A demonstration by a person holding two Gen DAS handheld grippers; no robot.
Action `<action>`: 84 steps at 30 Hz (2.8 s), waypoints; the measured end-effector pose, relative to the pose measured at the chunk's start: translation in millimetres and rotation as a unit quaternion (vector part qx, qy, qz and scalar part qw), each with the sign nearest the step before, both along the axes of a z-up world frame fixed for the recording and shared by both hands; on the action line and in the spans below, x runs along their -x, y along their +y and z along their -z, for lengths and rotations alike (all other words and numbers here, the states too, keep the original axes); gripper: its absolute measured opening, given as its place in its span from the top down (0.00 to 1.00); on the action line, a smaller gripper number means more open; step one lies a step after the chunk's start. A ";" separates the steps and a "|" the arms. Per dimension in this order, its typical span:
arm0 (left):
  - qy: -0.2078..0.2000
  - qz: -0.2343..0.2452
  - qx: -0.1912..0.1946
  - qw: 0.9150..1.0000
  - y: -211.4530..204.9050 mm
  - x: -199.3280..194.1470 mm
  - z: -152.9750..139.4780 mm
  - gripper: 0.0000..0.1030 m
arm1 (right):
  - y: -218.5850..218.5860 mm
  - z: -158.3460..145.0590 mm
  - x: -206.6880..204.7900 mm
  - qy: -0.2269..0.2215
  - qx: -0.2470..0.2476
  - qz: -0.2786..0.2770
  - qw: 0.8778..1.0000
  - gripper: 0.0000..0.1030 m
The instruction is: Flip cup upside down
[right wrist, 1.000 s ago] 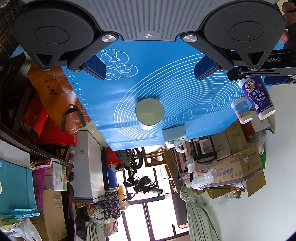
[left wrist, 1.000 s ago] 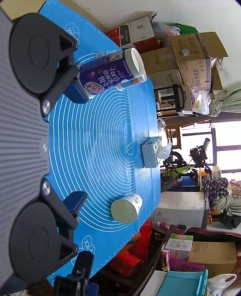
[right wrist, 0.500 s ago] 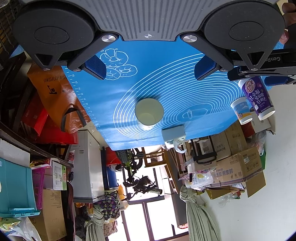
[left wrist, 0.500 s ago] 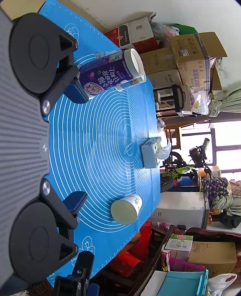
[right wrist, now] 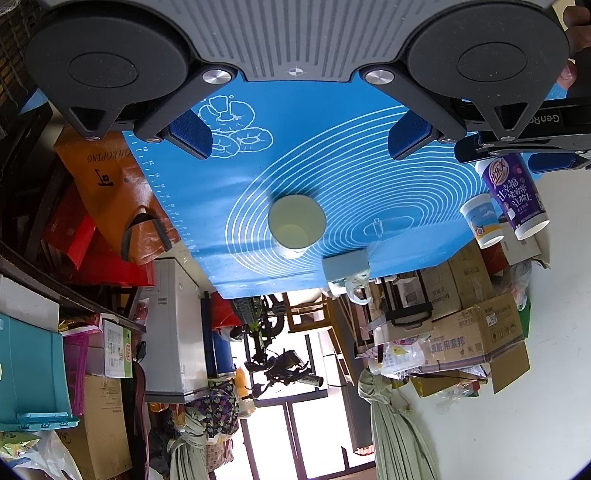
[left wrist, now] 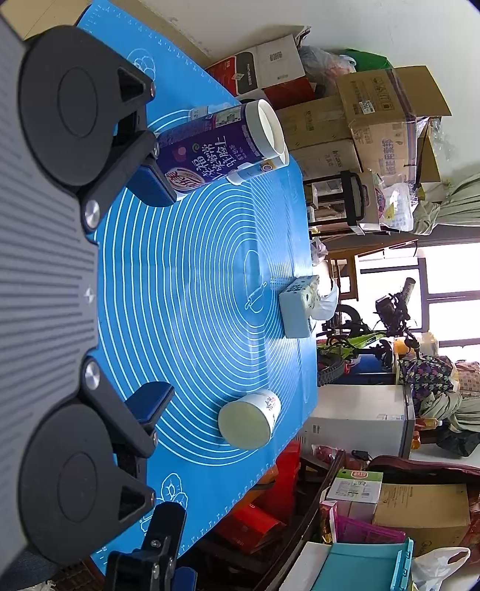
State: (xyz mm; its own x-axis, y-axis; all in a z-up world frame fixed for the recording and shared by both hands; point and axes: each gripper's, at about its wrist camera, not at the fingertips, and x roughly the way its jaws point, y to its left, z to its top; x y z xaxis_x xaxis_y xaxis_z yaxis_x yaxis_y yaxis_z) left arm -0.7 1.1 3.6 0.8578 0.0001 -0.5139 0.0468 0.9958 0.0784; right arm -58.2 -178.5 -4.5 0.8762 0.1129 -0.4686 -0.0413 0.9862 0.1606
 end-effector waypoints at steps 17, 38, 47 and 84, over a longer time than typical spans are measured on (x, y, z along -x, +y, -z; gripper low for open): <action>-0.002 0.001 -0.001 1.000 0.6 0.1 -0.5 0.03 | 0.0 -0.1 0.1 0.000 0.001 0.000 1.000 0.02; -0.003 0.001 -0.002 1.000 1.1 0.1 -1.7 0.03 | 0.4 -3.8 -0.3 -0.001 0.004 -0.003 1.000 0.03; -0.003 0.001 -0.002 1.000 1.2 0.0 -1.3 0.03 | 1.4 -3.0 -2.2 0.000 0.002 -0.003 1.000 0.02; 0.063 0.094 0.036 0.993 -99.5 -167.3 -9.4 0.03 | -76.2 -0.2 -138.1 0.035 0.001 0.059 0.998 0.03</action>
